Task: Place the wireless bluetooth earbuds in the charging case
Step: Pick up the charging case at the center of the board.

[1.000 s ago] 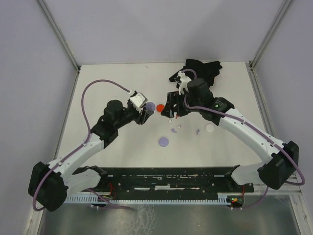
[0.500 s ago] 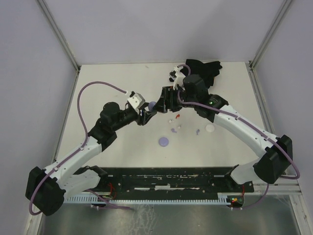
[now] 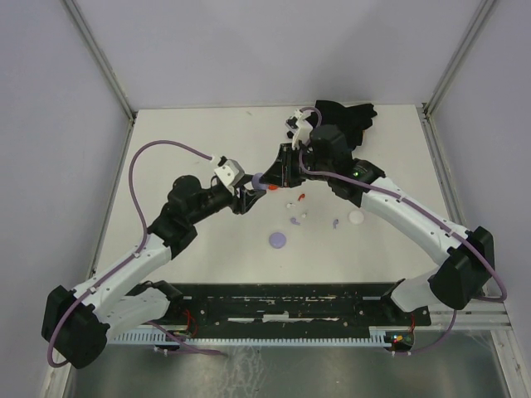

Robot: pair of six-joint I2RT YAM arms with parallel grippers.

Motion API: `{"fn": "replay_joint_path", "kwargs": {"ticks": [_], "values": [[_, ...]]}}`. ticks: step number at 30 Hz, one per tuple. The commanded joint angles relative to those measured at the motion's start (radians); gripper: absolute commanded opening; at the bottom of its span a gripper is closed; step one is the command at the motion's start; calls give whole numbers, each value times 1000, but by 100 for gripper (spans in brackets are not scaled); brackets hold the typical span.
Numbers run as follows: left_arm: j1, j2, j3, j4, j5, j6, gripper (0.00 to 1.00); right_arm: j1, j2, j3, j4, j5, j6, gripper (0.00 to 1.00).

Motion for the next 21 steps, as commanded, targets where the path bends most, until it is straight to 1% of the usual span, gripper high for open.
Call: {"fn": "replay_joint_path", "kwargs": {"ticks": [1, 3, 5, 7, 10, 12, 15, 18, 21], "values": [[-3, -21, 5, 69, 29, -48, 42, 6, -2, 29, 58, -33, -13, 17], [-3, -27, 5, 70, 24, -54, 46, 6, -3, 35, 43, -35, -33, 10], [-3, -33, 1, 69, 18, -59, 50, 5, -3, 42, 28, -46, -55, 6], [-3, -42, -1, 60, 23, -63, 58, 6, -3, 48, 16, -52, -71, 2], [-1, -56, -1, 37, 33, -62, 69, 4, -3, 58, 4, -66, -92, 2], [8, -63, 5, 5, 59, -48, 72, 2, -5, 65, -9, -82, -113, 2], [56, -70, 19, -38, 171, -48, 73, -2, -9, 82, -48, -111, -170, 2], [131, -65, 25, -38, 337, -90, 73, -12, -18, 94, -92, -137, -244, 2], [189, -47, 36, -31, 460, -124, 72, -15, -25, 111, -127, -177, -314, 2]]}}
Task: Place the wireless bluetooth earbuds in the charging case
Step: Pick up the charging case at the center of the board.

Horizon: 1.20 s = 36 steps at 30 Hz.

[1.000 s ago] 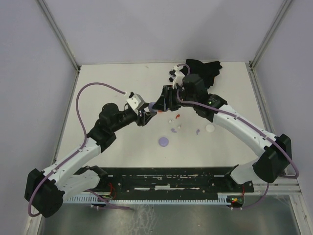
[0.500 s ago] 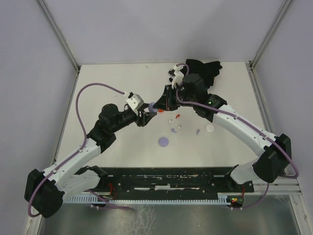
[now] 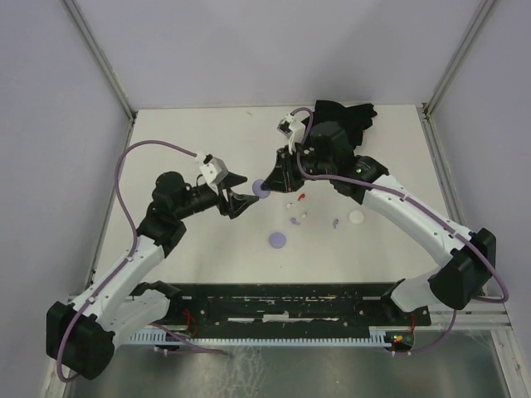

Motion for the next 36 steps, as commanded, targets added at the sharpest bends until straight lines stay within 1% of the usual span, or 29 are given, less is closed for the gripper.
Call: {"fn": "replay_joint_path", "kwargs": {"ticks": [1, 9, 13, 19, 24, 36], "values": [[77, 14, 44, 16, 265, -93, 71, -7, -29, 65, -46, -82, -149, 2], [93, 62, 85, 44, 452, -157, 69, -8, -29, 106, -128, -184, -310, 2], [93, 86, 80, 117, 498, -223, 64, -8, -34, 122, -143, -221, -364, 2], [92, 96, 76, 185, 525, -289, 56, -7, -31, 139, -151, -271, -403, 2], [92, 107, 66, 232, 542, -341, 48, -4, -37, 143, -148, -274, -415, 2], [67, 141, 65, 238, 582, -376, 46, -2, -53, 142, -118, -260, -429, 2]]}}
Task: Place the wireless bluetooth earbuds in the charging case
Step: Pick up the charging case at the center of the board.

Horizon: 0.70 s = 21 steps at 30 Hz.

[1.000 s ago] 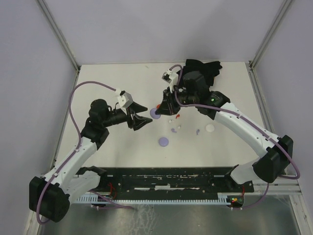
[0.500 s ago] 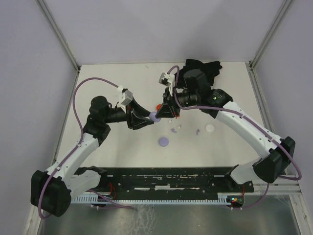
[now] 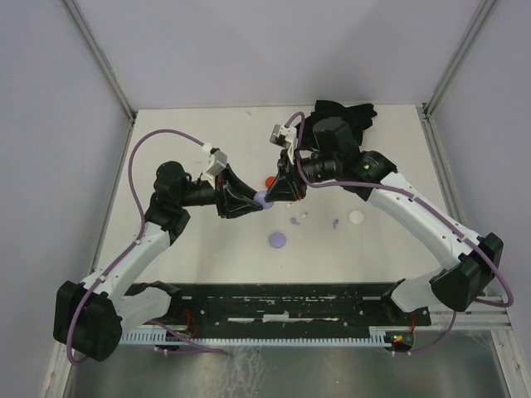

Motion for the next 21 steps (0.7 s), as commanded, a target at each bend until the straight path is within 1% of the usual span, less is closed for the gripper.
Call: {"fn": "replay_joint_path", "kwargs": {"ticks": [1, 12, 16, 18, 19, 20, 21], "values": [[-20, 11, 18, 47, 61, -47, 46, 3, -41, 44, 71, 11, -23, 2], [-22, 9, 5, 47, 44, -50, 47, 3, -51, 27, 93, 27, -22, 2], [-22, 9, 10, 47, 42, -47, 38, 4, -46, 27, 94, 27, -20, 2], [-22, 9, 11, 50, 36, -47, 32, 5, -43, 27, 94, 27, -20, 3], [-22, 9, 13, 53, 33, -48, 29, 6, -41, 27, 94, 27, -20, 4], [-22, 8, 13, 60, 27, -50, 28, 6, -39, 25, 94, 29, -19, 8], [-22, 5, 11, 62, 16, -51, 26, 7, -37, 24, 94, 35, -18, 15]]}}
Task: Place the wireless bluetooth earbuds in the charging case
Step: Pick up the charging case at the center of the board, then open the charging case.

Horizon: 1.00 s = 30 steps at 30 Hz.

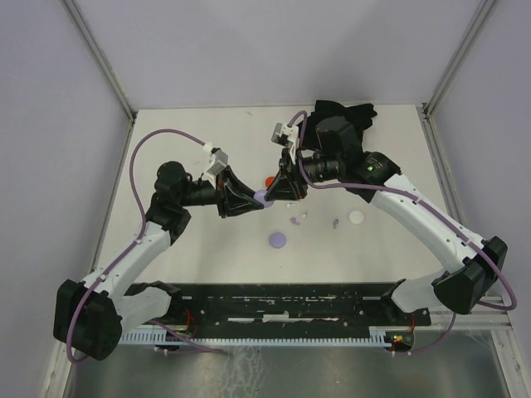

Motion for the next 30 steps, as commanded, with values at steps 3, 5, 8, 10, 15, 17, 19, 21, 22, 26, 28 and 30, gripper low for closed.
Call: {"fn": "replay_joint_path", "kwargs": {"ticks": [3, 5, 8, 10, 15, 17, 19, 21, 22, 26, 28, 30], "values": [[-11, -19, -6, 65, -24, -33, 14, 3, -14, 14, 75, 51, -16, 32], [-11, -29, -24, 84, -48, -31, 5, 6, -16, 9, 72, 60, -20, 39], [-11, -37, -50, 125, -81, -42, 3, 9, -17, 2, 70, 69, -27, 50], [-11, -40, -61, 158, -94, -55, 3, 11, -15, -2, 68, 79, -30, 54], [-14, -42, -72, 192, -112, -63, 3, 17, -8, -3, 49, 83, -47, 58], [-16, -43, -73, 196, -115, -63, 3, 20, -5, -5, 41, 85, -54, 60], [-16, -41, -76, 200, -121, -64, 3, 25, -4, -7, 34, 89, -60, 62], [-19, -41, -76, 206, -121, -65, 3, 28, -2, -12, 31, 103, -65, 63], [-19, -41, -76, 207, -119, -65, 3, 31, 1, -15, 29, 111, -68, 63], [-20, -46, -81, 208, -110, -54, 3, 30, 5, -15, 29, 146, -68, 63], [-20, -49, -84, 203, -101, -44, 3, 30, 3, -15, 33, 183, -68, 64], [-20, -53, -86, 184, -97, -26, 3, 30, -1, -10, 35, 206, -70, 64]]}}
